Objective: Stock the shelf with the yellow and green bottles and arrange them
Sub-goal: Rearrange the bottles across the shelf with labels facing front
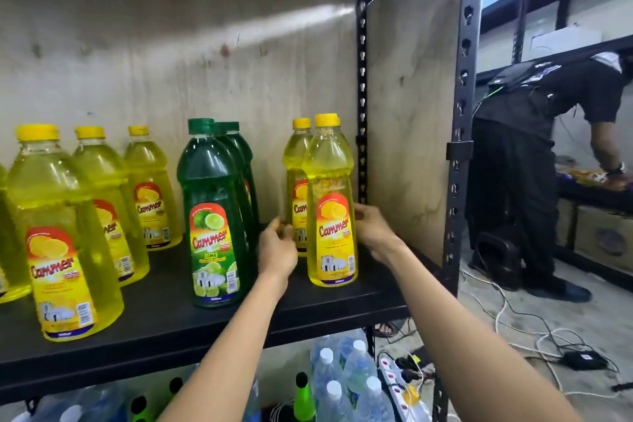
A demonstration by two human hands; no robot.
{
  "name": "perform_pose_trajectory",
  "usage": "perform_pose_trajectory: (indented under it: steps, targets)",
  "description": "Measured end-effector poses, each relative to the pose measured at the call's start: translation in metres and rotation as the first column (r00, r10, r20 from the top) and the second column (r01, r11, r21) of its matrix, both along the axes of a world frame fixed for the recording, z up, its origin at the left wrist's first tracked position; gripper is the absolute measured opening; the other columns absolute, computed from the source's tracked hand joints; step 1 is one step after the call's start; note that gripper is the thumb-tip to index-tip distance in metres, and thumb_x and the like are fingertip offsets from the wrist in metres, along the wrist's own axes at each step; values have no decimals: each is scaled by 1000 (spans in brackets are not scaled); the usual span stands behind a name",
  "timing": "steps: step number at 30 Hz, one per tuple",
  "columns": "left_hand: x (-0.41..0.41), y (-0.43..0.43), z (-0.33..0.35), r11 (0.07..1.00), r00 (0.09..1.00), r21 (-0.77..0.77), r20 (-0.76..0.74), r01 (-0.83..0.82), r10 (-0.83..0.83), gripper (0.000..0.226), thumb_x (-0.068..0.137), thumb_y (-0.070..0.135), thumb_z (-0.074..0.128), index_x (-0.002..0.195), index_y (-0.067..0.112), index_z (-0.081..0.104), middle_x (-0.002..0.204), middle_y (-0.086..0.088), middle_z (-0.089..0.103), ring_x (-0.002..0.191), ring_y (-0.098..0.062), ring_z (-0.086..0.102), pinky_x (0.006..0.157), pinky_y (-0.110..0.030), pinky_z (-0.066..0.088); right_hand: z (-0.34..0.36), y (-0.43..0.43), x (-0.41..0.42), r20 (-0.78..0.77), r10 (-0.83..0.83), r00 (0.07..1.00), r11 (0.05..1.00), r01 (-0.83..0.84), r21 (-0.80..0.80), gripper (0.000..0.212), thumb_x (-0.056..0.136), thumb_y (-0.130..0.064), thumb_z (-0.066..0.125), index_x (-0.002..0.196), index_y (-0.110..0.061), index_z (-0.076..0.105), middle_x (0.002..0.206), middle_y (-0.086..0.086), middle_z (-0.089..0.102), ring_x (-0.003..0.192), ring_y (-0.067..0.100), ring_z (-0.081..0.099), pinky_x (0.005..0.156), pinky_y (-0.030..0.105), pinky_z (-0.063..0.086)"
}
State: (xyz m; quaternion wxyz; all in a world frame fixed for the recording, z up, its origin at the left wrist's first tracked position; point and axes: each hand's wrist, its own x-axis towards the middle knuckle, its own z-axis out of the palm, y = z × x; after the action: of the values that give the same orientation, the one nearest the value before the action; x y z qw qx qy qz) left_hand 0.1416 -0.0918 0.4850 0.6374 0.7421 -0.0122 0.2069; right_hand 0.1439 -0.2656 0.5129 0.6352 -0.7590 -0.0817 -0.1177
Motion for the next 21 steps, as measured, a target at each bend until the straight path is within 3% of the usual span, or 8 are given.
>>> perform_pose_trajectory:
  steps: [3, 6, 10, 16, 18, 21]
  targets:
    - [10, 2, 0, 998, 998, 45, -49, 48, -46, 54, 101, 24, 54, 151, 23, 36, 148, -5, 48, 132, -23, 48, 106, -40, 44, -1, 3, 8, 21, 18, 1000, 1000, -18, -3, 20, 90, -8, 69, 90, -28, 71, 88, -3, 76, 79, 8, 73, 61, 18, 53]
    - [16, 1, -4, 996, 994, 32, -72, 80, -77, 53, 97, 20, 61, 147, 24, 44, 140, -5, 57, 127, -23, 54, 105, -46, 46, -3, 3, 12, 12, 25, 1000, 1000, -25, -11, 18, 88, -9, 72, 84, -27, 72, 82, -5, 76, 77, 8, 73, 60, 17, 53]
    - [18, 5, -7, 998, 999, 61, -44, 24, -21, 54, 93, 21, 67, 143, 24, 49, 132, -5, 63, 118, -21, 60, 99, -46, 51, -9, 4, 18, 21, 9, 1000, 1000, -9, 11, 21, 84, -6, 75, 74, -24, 71, 69, -9, 74, 66, 3, 72, 56, 14, 51]
    - [21, 6, -6, 998, 998, 2, -39, 57, -57, 54, 90, 17, 70, 140, 21, 52, 121, -2, 66, 98, -11, 59, 97, -43, 53, -13, 0, 27, 32, -25, 999, 997, 28, -78, 28, 82, -8, 78, 64, -28, 69, 63, -12, 72, 67, 5, 70, 66, 22, 50]
    - [25, 7, -7, 991, 991, -92, -75, 101, -108, 52, 90, 13, 70, 138, 21, 53, 115, 2, 66, 100, -13, 62, 98, -45, 52, -11, -1, 29, 65, -39, 997, 997, 43, -62, 26, 81, -9, 80, 68, -30, 72, 71, -10, 75, 70, 5, 72, 65, 21, 52]
    - [32, 9, -6, 951, 984, -301, -134, 73, -117, 34, 94, 10, 55, 126, 21, 63, 113, -5, 72, 105, -24, 67, 96, -47, 54, -8, -4, 37, 112, -214, 970, 971, 198, 136, 23, 82, -11, 79, 94, -27, 70, 97, -1, 74, 87, 10, 70, 62, 17, 54]
